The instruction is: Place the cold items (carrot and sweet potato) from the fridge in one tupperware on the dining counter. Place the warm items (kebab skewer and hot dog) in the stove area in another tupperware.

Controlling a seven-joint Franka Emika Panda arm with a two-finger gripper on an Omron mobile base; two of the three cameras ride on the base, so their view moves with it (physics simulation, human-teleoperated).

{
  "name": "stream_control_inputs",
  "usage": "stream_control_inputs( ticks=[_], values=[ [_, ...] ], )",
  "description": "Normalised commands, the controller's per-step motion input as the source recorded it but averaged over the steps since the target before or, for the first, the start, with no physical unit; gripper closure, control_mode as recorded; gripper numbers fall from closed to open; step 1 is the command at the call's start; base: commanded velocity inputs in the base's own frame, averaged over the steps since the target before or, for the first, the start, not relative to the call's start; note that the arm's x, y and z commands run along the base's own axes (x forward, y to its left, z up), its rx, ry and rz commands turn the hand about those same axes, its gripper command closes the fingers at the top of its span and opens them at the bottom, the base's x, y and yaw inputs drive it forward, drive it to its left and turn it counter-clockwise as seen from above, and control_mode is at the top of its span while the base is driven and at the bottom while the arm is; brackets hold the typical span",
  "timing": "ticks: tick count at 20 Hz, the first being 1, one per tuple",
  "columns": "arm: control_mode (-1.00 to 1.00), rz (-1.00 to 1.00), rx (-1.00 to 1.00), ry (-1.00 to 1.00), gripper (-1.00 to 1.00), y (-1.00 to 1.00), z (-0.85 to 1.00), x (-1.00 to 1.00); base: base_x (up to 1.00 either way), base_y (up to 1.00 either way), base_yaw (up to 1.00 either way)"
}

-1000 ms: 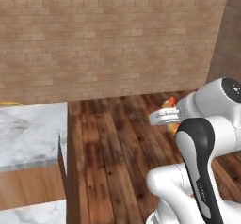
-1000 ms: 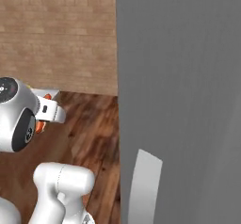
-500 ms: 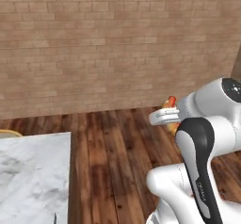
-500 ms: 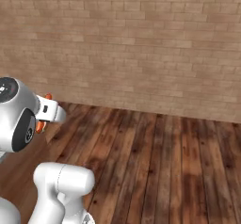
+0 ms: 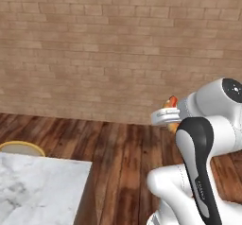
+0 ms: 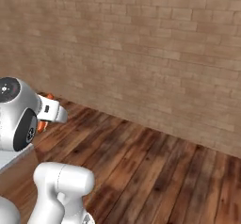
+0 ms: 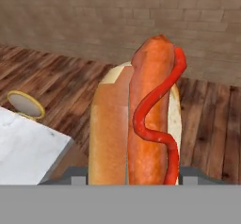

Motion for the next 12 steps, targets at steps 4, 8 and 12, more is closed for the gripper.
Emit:
stream_control_inputs(
  ticks=[4,8,12],
  values=[
    [1.00,0.00,0.00,0.00,1.00,0.00,0.00,0.00,0.90,-0.32,0.64],
    [1.00,0.00,0.00,0.00,1.00,0.00,0.00,0.00,0.80,-0.42,0.63],
    [1.00,0.00,0.00,0.00,1.00,0.00,0.00,0.00,0.65,-0.61,0.55]
  ],
)
